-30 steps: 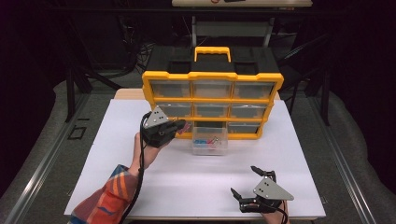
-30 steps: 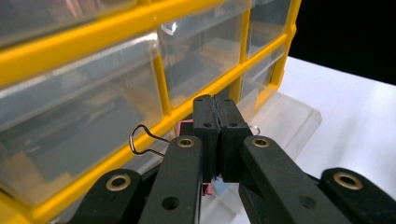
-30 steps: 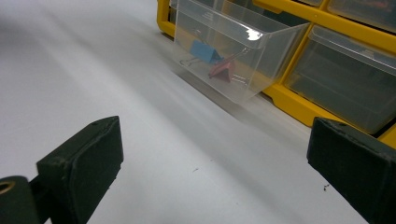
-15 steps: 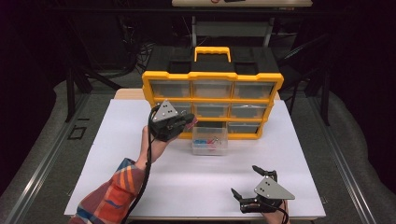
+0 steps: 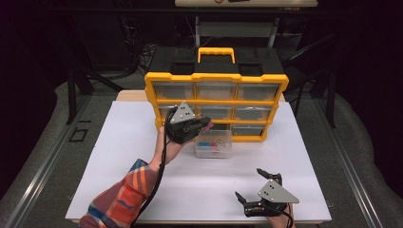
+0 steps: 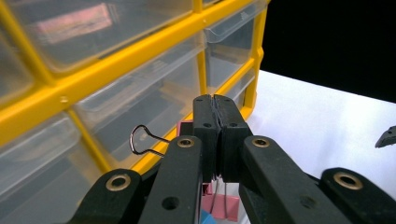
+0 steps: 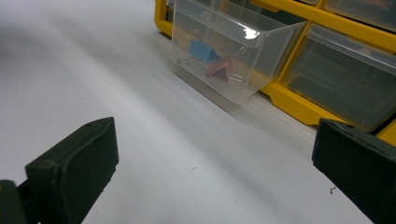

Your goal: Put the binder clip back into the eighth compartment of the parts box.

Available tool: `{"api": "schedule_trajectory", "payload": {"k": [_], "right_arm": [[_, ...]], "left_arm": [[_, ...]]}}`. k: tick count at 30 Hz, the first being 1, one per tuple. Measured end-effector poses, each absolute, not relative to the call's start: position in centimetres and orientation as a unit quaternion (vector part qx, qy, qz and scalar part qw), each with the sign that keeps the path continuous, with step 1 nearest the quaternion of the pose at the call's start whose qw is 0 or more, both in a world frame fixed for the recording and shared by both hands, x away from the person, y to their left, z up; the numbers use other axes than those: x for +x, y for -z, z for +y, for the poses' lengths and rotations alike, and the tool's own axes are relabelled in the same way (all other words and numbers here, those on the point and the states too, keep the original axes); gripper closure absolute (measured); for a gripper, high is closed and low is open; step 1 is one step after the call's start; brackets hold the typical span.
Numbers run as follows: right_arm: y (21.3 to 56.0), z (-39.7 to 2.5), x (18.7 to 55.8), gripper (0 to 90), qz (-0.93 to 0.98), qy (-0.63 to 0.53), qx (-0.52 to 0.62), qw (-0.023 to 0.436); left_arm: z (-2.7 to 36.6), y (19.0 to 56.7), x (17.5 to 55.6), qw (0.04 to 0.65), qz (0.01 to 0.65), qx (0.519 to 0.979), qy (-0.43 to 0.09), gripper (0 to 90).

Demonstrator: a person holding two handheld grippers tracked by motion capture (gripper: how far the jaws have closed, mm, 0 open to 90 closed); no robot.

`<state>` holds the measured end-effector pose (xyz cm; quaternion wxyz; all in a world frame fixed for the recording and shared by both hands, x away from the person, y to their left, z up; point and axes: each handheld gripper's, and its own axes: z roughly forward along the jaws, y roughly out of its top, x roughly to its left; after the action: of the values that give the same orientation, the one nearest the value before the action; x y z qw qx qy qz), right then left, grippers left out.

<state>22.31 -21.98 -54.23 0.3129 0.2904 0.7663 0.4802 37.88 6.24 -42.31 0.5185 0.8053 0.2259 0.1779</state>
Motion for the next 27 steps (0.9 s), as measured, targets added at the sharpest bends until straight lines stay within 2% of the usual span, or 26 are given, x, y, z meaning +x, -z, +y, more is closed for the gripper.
{"api": "schedule_trajectory", "payload": {"k": [27], "right_arm": [[54.2,-22.0,22.3,0.0,0.768,-0.478,0.291,0.312]], "left_arm": [[4.3,45.3,38.3,0.486,0.224,0.832,-0.144,88.0]]}}
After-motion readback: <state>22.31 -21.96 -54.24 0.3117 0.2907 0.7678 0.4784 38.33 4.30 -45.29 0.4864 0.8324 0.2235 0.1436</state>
